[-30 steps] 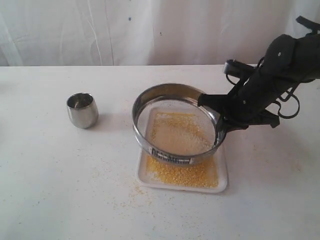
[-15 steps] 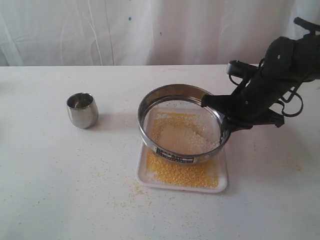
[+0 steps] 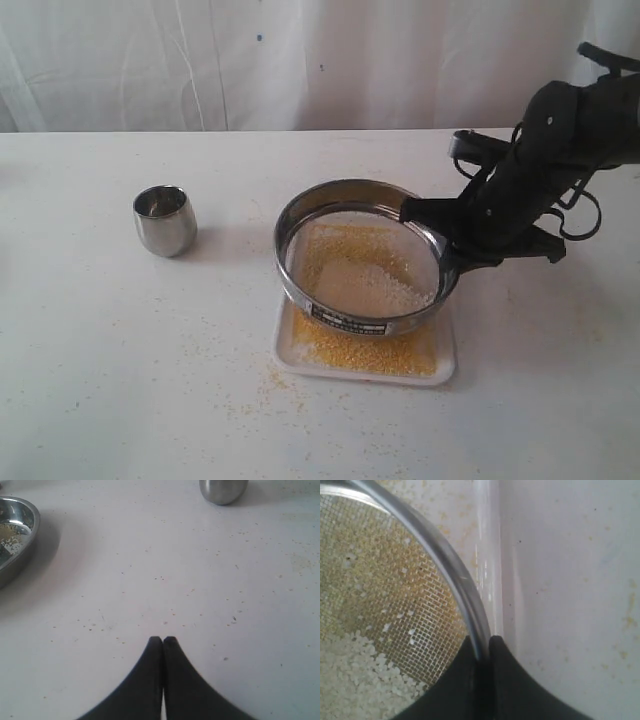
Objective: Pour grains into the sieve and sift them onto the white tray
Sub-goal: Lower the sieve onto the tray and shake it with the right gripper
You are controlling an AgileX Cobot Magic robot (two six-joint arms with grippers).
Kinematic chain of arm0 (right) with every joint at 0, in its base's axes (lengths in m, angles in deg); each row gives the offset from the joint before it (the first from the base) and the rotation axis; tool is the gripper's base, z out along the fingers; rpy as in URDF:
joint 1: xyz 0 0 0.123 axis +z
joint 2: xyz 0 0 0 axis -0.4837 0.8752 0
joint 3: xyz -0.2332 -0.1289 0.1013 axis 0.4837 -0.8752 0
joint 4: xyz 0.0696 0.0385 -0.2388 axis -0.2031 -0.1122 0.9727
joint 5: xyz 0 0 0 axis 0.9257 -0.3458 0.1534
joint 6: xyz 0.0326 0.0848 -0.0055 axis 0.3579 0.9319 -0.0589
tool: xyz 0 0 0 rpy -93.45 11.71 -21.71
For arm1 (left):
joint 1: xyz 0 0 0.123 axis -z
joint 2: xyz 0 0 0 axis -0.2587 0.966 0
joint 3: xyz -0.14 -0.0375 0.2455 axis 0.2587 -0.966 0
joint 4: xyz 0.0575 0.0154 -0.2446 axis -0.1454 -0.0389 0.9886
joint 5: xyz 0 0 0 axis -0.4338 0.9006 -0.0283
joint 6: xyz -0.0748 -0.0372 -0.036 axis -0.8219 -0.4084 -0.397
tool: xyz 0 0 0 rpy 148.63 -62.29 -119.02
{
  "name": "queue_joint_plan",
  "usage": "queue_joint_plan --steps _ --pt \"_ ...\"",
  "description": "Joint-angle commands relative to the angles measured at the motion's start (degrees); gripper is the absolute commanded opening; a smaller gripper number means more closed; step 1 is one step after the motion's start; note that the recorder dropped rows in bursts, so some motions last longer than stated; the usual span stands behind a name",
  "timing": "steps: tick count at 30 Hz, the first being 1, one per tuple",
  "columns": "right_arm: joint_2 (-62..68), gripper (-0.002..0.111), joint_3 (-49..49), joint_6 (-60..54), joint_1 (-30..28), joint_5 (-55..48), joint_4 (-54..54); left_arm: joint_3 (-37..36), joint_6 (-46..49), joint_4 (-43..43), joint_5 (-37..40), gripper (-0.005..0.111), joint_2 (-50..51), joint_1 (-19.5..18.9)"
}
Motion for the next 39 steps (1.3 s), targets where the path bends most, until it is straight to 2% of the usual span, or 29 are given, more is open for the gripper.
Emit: queue_joint_plan --steps 1,4,5,8,9,12,14,18,22,31,37,39 --pt "0.3 0.0 0.3 0.4 -0.3 7.9 0.2 -0.2 0.1 0.2 1.4 0.0 -0.2 0.2" --pt "-0.4 0.0 0.3 0.7 -0.3 -3.3 -3.6 -0.2 0.1 0.2 1.4 0.0 -0.2 0.2" --pt "-0.4 0.0 0.3 0.4 -0.3 -2.8 -2.6 -0.2 0.1 0.2 1.4 0.0 -0.2 0.2" --pt "0.3 0.0 0.3 0.3 -0.3 9.7 -0.1 -0.2 0.1 0.2 1.4 0.0 -0.2 0.2" --pt "0.3 0.0 0.3 0.3 -0.3 10.6 -0.2 -0.2 0.1 0.2 1.4 0.0 -0.2 0.2" --pt "-0.6 0.0 0.7 1.5 -0.3 0.4 -7.0 -0.2 0.1 0.2 1.4 0.0 -0.2 0.2" --pt "-0.7 0.0 0.4 1.4 -0.3 -2.9 -7.2 -0.2 0.1 0.2 1.4 0.0 -0.2 0.2" --pt "0.0 0.0 0.3 1.4 -0.3 7.2 -5.6 -0.2 0.1 0.2 1.4 0.0 -0.2 0.2" --pt "-0.3 0.0 0.3 1.4 -0.3 1.3 -5.8 -0.2 0.1 0.2 1.4 0.0 -0.2 0.2" --pt "0.0 0.0 0.3 1.4 -0.3 -4.2 -5.8 -0.2 0.1 0.2 1.4 0.0 -0.2 0.2" --pt "0.2 0.0 0.3 1.4 -0.3 2.5 -5.6 -0.2 0.1 0.2 1.4 0.0 -0.2 0.2" --pt "0.0 0.0 0.3 1.4 -0.3 -5.1 -6.3 -0.2 0.1 0.2 1.4 0.0 -0.2 0.2"
